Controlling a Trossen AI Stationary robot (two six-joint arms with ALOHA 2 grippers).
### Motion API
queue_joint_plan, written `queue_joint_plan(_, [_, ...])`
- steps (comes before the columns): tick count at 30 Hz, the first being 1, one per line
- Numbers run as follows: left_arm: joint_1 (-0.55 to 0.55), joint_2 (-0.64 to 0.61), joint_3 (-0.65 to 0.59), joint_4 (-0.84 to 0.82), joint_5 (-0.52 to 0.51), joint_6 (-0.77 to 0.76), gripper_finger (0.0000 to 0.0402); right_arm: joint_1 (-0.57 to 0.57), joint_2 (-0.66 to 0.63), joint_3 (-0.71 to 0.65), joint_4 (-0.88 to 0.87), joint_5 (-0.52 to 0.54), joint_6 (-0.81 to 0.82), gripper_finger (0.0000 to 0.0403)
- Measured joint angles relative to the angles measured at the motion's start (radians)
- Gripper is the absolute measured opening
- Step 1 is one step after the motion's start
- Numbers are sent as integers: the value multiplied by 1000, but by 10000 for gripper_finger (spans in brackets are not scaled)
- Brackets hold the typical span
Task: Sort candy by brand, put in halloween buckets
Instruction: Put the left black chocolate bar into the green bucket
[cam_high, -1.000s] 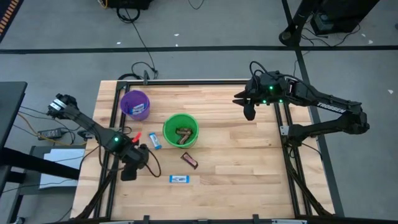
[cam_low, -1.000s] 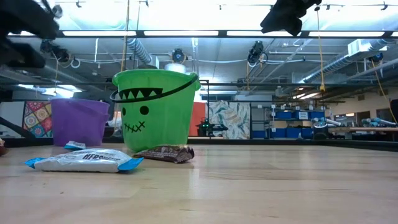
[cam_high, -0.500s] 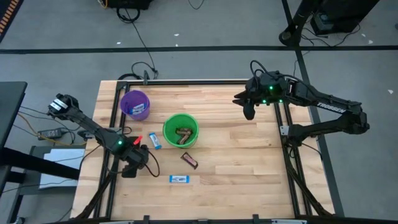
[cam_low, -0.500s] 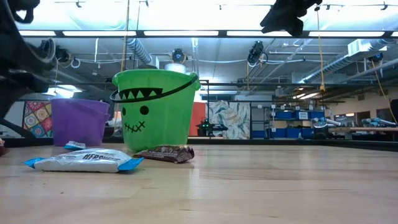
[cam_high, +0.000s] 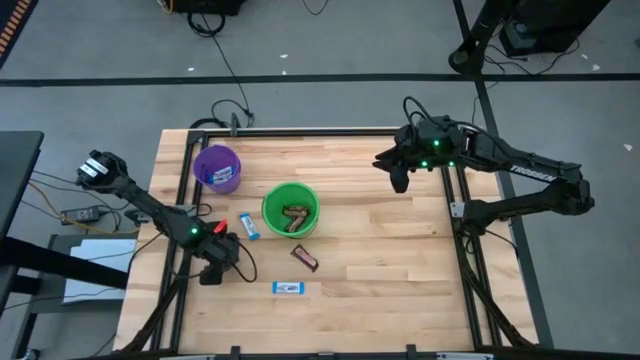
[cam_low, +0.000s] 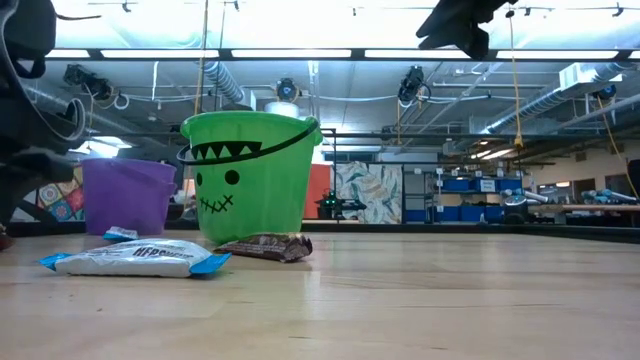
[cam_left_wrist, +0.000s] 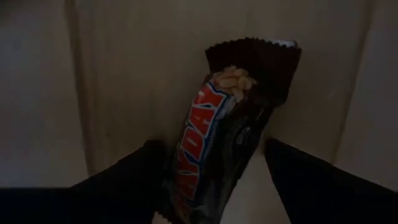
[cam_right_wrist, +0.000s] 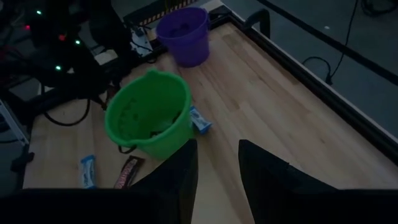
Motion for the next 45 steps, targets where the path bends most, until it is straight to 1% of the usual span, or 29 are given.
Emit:
queue_joint_plan(4, [0,1,0,6,19,4,226,5,0,0,21,7,2,128])
queue_joint_plan(9, [0,2,0,11,49,-36,146,5,0,0,22,7,1,128])
queue_joint_plan(12, [0,2,0,14,66,-70,104,5,0,0,22,6,1,128])
queue_joint_plan(15, [0,2,0,18,74,-109,73,5,0,0,22,-1,1,128])
queue_joint_plan(17, [0,2,0,24,77,-141,59,8,0,0,21,-1,0,128])
queue_joint_plan(20, [0,3,11,19,77,-166,52,19,0,0,21,-1,-6,128])
queue_joint_plan(25, [0,3,58,26,75,-209,53,37,0,0,21,-1,-18,128])
queue_joint_plan(31, [0,3,158,24,66,-221,53,45,0,0,20,-2,-44,128])
queue_joint_plan(34, [0,3,225,1,41,-255,53,45,0,0,19,-5,-60,128])
queue_joint_plan(40, [2,2,390,-116,-4,-293,53,45,0,0,20,-7,-107,128])
queue_joint_plan(45, [46,1,540,-111,-66,-292,53,45,0,0,21,-1,-132,128])
